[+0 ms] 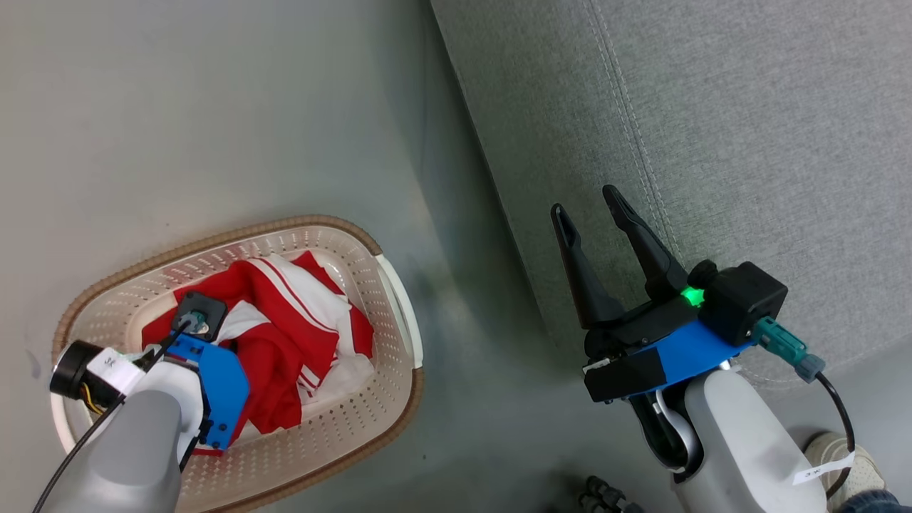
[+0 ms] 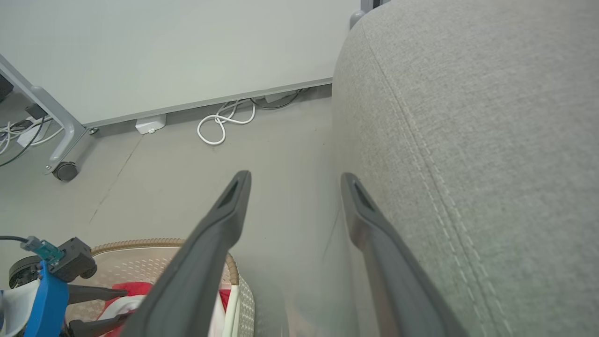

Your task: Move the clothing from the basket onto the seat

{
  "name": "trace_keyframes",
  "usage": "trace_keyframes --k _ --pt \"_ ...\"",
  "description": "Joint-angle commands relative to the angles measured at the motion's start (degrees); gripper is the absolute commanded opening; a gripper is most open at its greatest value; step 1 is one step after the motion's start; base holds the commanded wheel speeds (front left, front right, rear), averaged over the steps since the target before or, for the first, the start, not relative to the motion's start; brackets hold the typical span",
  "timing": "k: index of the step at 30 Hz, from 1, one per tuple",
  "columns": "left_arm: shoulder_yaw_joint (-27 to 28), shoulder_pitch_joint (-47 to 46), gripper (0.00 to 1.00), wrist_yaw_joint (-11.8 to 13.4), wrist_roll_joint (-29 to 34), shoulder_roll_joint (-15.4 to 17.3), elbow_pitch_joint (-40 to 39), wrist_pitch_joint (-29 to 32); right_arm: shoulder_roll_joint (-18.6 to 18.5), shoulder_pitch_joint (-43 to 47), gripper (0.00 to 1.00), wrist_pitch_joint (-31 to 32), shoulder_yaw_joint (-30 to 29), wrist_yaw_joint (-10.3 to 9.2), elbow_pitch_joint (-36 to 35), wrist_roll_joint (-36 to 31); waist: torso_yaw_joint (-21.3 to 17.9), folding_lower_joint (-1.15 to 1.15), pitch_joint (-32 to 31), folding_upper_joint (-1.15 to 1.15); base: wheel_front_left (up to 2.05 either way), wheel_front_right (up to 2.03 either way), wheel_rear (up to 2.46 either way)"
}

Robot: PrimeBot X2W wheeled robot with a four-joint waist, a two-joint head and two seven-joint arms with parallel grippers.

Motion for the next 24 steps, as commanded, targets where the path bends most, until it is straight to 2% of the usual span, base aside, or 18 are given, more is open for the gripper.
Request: trace_keyframes --k 1,4,5,6,17,24 --pt "-0.3 -1.0 1.0 -0.1 -0.2 0.3 0.3 0.2 -0.1 -0.9 1.0 -0.3 0.0 0.02 -0.2 0.5 0.1 -0.01 0.3 0.0 0.0 0.0 0.0" --pt "-1.6 -2.7 1.0 -0.1 -0.2 0.4 1.6 1.2 -0.1 -0.8 1.0 -0.3 0.4 0.03 -0.5 0.5 0.1 -0.01 1.3 0.0 0.0 0.0 0.0" --pt "-1.9 -3.1 0.41 -0.1 -0.2 0.4 2.0 1.6 -0.1 -0.9 1.0 -0.3 0.5 0.03 -0.6 0.5 0.1 -0.01 1.6 0.0 0.0 0.0 0.0" --pt "-2.1 -3.4 0.0 -0.1 -0.6 0.1 2.6 2.2 -0.1 -0.9 1.0 -0.3 0.6 0.03 -0.6 0.6 0.1 -0.01 1.7 0.0 0.0 0.0 0.0" --pt "-4.8 -5.1 0.0 -0.1 -4.6 -2.1 4.5 0.9 -0.1 -1.4 1.0 -0.3 0.7 0.03 0.1 0.7 1.0 -0.01 0.9 0.0 0.0 0.0 0.0" --pt "-6.2 -4.2 0.0 -0.1 -7.8 -4.4 5.4 -0.8 -0.1 -0.7 1.0 -0.3 -0.1 0.03 1.4 -0.5 2.9 -0.01 -3.0 0.0 0.0 0.0 0.0"
